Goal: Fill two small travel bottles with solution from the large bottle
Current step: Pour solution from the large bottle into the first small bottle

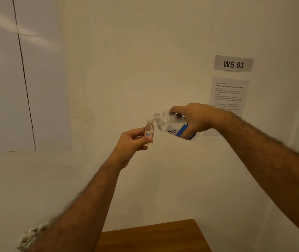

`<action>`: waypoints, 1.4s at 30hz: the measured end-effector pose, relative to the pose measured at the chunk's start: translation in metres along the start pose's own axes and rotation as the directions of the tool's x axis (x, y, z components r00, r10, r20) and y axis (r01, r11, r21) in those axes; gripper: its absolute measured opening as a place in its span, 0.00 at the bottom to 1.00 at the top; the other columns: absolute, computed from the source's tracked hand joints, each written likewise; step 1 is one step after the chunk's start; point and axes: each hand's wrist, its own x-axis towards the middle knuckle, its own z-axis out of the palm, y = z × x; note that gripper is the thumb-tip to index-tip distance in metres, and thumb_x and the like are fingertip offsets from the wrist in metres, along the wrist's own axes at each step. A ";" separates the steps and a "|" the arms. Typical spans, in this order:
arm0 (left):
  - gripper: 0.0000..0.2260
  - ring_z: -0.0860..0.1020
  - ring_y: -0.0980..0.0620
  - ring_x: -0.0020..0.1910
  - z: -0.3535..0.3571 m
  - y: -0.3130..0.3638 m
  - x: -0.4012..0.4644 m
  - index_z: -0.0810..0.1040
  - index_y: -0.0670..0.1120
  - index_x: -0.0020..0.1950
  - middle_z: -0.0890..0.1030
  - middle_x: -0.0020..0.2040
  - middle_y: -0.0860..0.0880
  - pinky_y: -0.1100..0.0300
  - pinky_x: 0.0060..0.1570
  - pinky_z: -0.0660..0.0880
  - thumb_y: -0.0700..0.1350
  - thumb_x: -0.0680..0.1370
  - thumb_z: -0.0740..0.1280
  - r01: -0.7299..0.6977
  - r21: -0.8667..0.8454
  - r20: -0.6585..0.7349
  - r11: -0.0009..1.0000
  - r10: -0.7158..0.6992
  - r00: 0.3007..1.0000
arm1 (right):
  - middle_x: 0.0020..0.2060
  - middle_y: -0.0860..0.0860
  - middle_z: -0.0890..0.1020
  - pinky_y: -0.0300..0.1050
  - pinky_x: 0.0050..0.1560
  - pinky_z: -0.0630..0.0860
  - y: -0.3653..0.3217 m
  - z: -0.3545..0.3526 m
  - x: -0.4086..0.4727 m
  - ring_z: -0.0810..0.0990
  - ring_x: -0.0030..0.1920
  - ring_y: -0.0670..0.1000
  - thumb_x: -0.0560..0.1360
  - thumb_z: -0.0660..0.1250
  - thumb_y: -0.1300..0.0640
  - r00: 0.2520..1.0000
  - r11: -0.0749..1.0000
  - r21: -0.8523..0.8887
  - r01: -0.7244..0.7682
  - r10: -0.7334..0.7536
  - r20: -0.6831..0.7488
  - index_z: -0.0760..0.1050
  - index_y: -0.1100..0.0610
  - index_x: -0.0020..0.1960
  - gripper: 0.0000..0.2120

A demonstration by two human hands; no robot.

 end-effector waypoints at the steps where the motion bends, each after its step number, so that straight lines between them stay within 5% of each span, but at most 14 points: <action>1: 0.14 0.83 0.52 0.45 0.001 0.000 0.000 0.82 0.49 0.58 0.86 0.49 0.48 0.64 0.41 0.78 0.38 0.75 0.71 0.002 -0.002 -0.002 1.000 -0.002 1.000 | 0.50 0.42 0.75 0.40 0.39 0.74 0.000 0.003 -0.001 0.77 0.41 0.44 0.63 0.76 0.44 1.000 0.999 0.035 -0.002 0.002 0.001 0.62 0.46 0.68 0.39; 14: 0.13 0.83 0.51 0.46 0.006 -0.009 -0.008 0.82 0.47 0.59 0.85 0.50 0.47 0.62 0.42 0.77 0.39 0.75 0.70 0.031 0.007 0.000 0.999 -0.031 1.000 | 0.51 0.44 0.78 0.39 0.40 0.78 -0.011 0.056 -0.016 0.81 0.45 0.45 0.61 0.79 0.49 0.998 0.891 0.453 -0.003 0.029 -0.051 0.63 0.43 0.58 0.32; 23: 0.13 0.83 0.52 0.47 0.011 -0.023 -0.015 0.81 0.49 0.59 0.85 0.51 0.48 0.62 0.41 0.77 0.40 0.76 0.70 0.069 0.018 -0.004 0.997 -0.069 0.998 | 0.56 0.46 0.78 0.41 0.44 0.81 -0.015 0.098 -0.024 0.82 0.50 0.49 0.62 0.80 0.51 0.996 0.812 0.583 -0.030 0.076 -0.054 0.64 0.48 0.65 0.37; 33: 0.11 0.83 0.51 0.49 0.020 -0.042 -0.024 0.82 0.54 0.55 0.85 0.49 0.52 0.61 0.42 0.78 0.41 0.76 0.70 0.078 0.022 -0.027 0.997 -0.077 0.997 | 0.52 0.39 0.78 0.31 0.35 0.76 -0.025 0.144 -0.034 0.81 0.47 0.42 0.62 0.80 0.52 0.983 0.630 0.774 -0.064 0.173 -0.059 0.65 0.44 0.62 0.35; 42: 0.14 0.83 0.49 0.51 0.019 -0.079 -0.042 0.80 0.49 0.59 0.85 0.51 0.49 0.61 0.43 0.78 0.38 0.75 0.70 0.126 0.032 -0.060 0.992 -0.124 0.991 | 0.52 0.37 0.78 0.29 0.37 0.77 -0.037 0.203 -0.046 0.80 0.49 0.38 0.63 0.80 0.53 0.961 0.460 0.881 -0.108 0.276 -0.026 0.65 0.45 0.63 0.35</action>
